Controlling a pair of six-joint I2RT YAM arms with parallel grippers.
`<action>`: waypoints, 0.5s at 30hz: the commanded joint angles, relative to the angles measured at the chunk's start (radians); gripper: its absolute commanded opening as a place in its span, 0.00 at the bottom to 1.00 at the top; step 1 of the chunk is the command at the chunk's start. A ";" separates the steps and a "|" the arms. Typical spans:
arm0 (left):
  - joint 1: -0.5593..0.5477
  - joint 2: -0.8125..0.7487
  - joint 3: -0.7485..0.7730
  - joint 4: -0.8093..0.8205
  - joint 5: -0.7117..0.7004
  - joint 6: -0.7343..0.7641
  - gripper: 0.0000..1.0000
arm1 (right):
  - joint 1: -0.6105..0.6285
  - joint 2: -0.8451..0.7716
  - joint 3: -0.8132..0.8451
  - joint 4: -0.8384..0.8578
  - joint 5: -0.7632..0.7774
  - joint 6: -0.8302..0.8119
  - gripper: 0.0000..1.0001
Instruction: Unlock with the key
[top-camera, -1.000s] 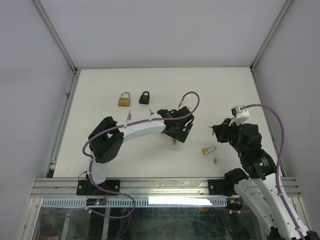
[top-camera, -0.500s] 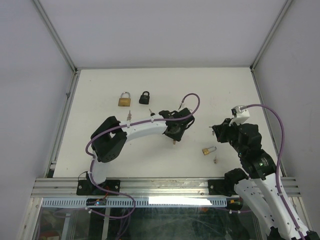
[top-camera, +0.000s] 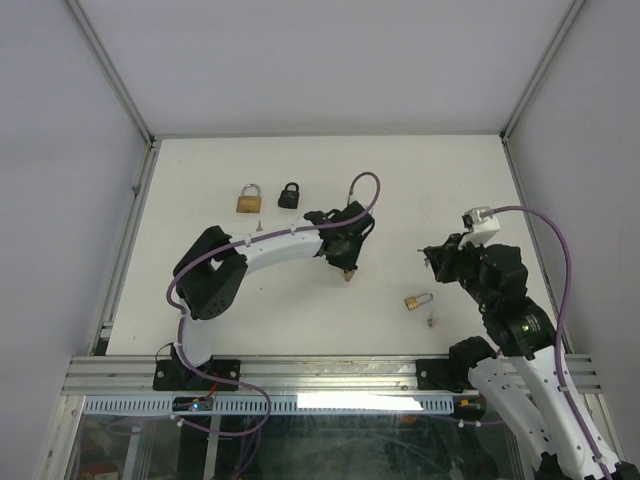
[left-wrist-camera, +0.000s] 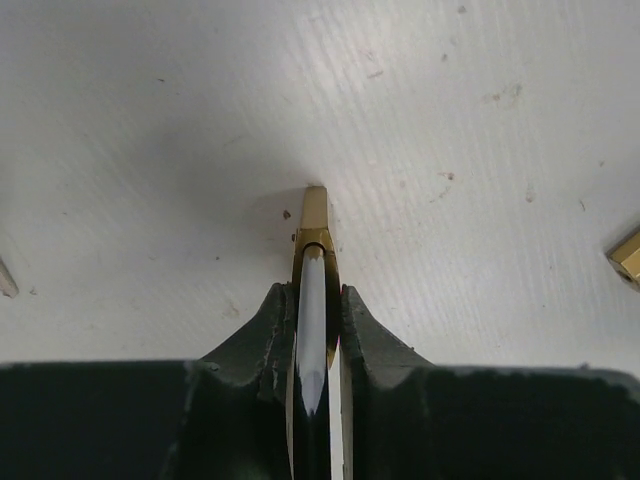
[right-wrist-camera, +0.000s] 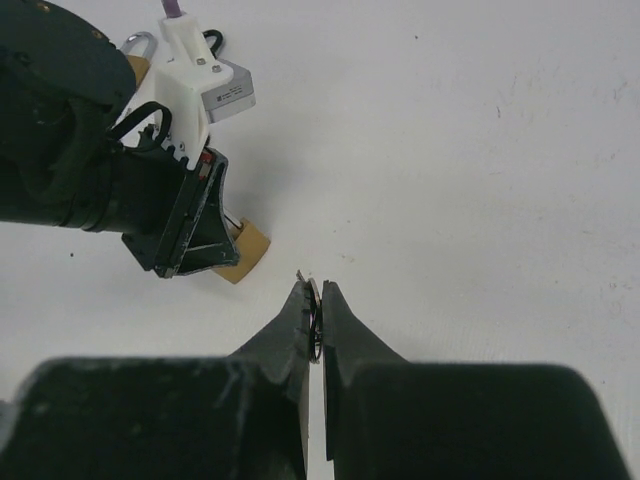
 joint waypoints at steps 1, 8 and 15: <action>0.095 -0.139 -0.044 0.195 0.191 -0.030 0.00 | -0.004 0.009 0.106 0.106 -0.083 -0.048 0.00; 0.268 -0.313 -0.006 0.591 0.631 0.070 0.00 | -0.005 0.094 0.288 0.259 -0.248 -0.095 0.00; 0.451 -0.433 0.135 0.946 1.001 -0.080 0.00 | -0.004 0.209 0.469 0.598 -0.486 0.032 0.00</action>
